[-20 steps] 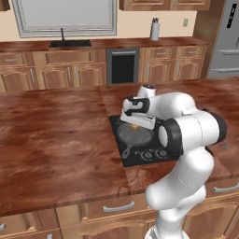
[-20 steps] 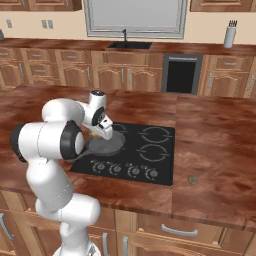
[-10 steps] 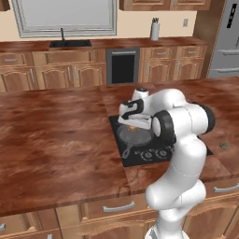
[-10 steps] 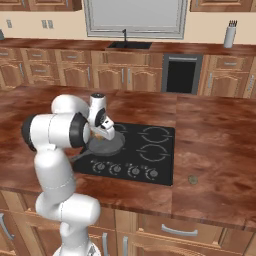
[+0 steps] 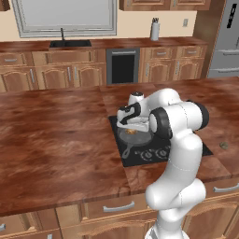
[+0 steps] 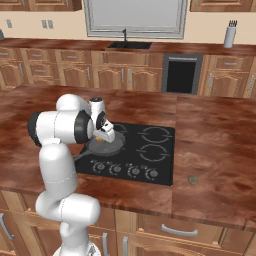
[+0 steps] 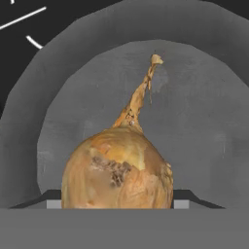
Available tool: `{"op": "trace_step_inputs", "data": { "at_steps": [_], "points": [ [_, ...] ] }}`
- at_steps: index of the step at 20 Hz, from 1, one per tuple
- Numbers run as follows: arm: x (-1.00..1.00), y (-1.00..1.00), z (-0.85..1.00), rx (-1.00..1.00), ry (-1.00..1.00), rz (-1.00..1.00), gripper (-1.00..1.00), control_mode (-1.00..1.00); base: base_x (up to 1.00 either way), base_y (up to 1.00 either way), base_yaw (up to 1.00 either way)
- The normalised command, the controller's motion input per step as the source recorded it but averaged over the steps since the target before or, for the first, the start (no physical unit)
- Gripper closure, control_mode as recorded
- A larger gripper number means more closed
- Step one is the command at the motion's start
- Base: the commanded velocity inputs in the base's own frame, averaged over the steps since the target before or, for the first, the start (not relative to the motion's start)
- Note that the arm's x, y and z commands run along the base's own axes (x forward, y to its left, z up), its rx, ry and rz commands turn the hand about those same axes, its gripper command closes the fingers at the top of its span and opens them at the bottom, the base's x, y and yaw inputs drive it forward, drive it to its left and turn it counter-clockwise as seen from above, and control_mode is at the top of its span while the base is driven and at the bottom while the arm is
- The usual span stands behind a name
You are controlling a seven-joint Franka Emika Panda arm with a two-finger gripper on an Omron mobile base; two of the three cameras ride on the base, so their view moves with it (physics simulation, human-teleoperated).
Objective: Put the garlic and onion in the pan. Then turn on the front left burner and set the heat to medium.
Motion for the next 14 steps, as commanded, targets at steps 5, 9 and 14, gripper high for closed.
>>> {"op": "trace_step_inputs", "data": {
  "at_steps": [5, 9, 14],
  "points": [
    [0.0, 0.05, -0.27, -0.06, 0.0, 0.0, 1.0, -1.0, 0.0, 0.0, 0.0],
    [0.0, 0.1, -0.25, -0.07, 0.0, 0.0, 1.0, -1.0, 0.0, 0.0, 0.0],
    [0.0, 0.12, -0.18, -0.06, 0.0, 0.0, 1.0, -1.0, 0.0, 0.0, 0.0]
  ]
}}
